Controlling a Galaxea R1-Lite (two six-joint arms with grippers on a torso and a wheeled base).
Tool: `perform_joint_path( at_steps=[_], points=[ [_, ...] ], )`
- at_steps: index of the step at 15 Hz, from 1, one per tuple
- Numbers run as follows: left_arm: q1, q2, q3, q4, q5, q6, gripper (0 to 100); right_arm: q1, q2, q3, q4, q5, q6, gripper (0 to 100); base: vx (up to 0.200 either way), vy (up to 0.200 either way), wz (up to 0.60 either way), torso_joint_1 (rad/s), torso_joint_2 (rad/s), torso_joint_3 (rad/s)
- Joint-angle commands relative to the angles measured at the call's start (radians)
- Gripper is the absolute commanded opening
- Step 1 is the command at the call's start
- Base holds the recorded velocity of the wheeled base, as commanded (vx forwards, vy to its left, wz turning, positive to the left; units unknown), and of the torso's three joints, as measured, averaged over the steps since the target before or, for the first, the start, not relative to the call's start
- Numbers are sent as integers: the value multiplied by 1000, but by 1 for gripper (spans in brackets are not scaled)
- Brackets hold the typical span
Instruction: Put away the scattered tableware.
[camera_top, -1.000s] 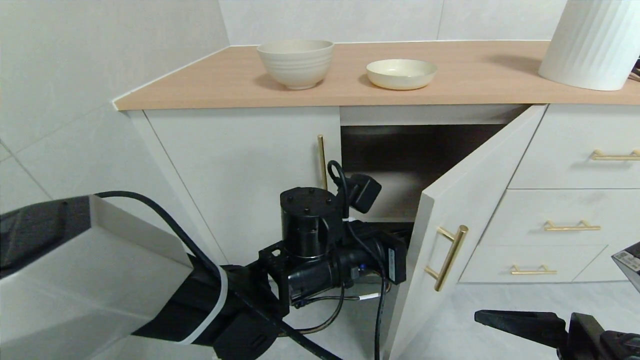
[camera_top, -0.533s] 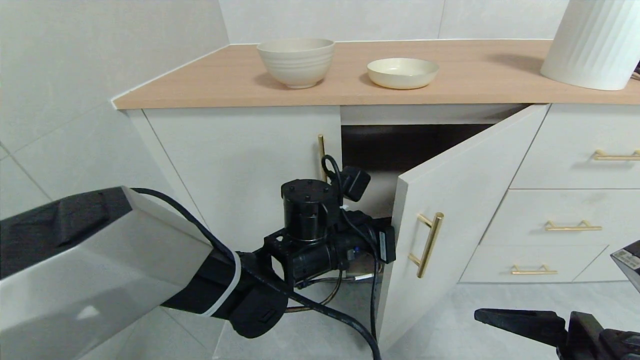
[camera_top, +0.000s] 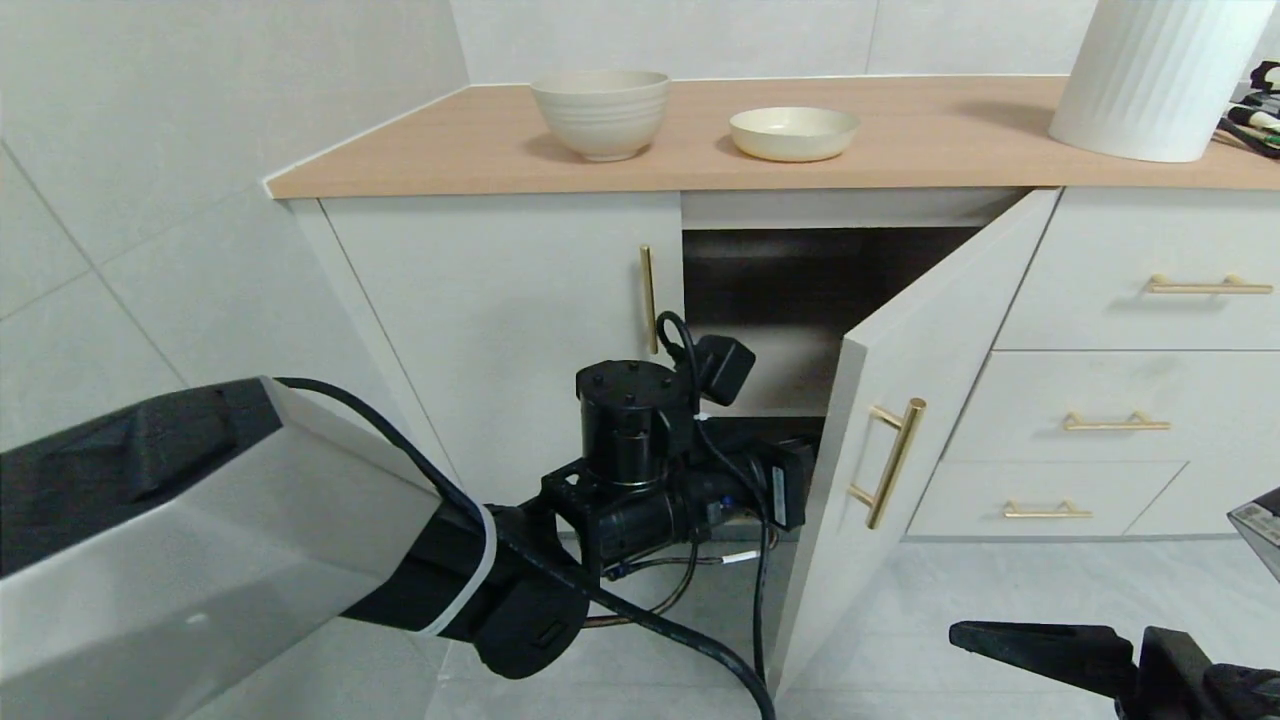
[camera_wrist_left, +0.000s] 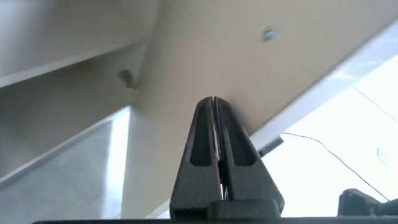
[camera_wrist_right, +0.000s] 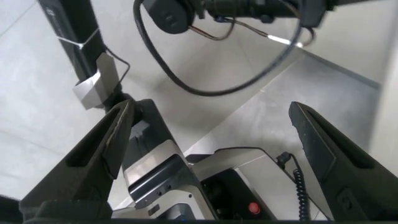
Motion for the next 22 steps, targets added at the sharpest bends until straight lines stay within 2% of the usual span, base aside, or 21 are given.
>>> perform_joint_path(
  at_steps=[1,7,9,11,13,14,16,20,22],
  points=[
    [-24,14,-16,1,0,-1,0,17,-10,0,-1,0,0,100,0,0,0,0,0,0],
    [-38,72,-87,33,19,-1,0,21,-13,0,-2,1,0,100,0,0,0,0,0,0],
    [-102,66,-87,30,19,1,0,23,-24,5,-4,24,-8,100,0,0,0,0,0,0],
    [-180,63,-85,31,35,2,0,23,-64,31,-5,106,-23,100,0,0,0,0,0,0],
    [-193,43,-68,30,80,4,0,23,-84,35,-4,150,-38,100,0,0,0,0,0,0],
    [-177,24,-51,30,88,4,0,23,-81,35,-4,150,-38,100,0,0,0,0,0,0],
    [-111,-72,21,25,77,1,0,21,-61,37,-2,149,-37,100,0,0,0,0,0,0],
    [25,-192,103,30,71,1,0,15,-19,32,-10,143,-35,100,0,0,0,0,0,0],
    [57,-207,140,28,74,1,0,14,-4,24,-10,141,-37,100,0,0,0,0,0,0]
  ],
)
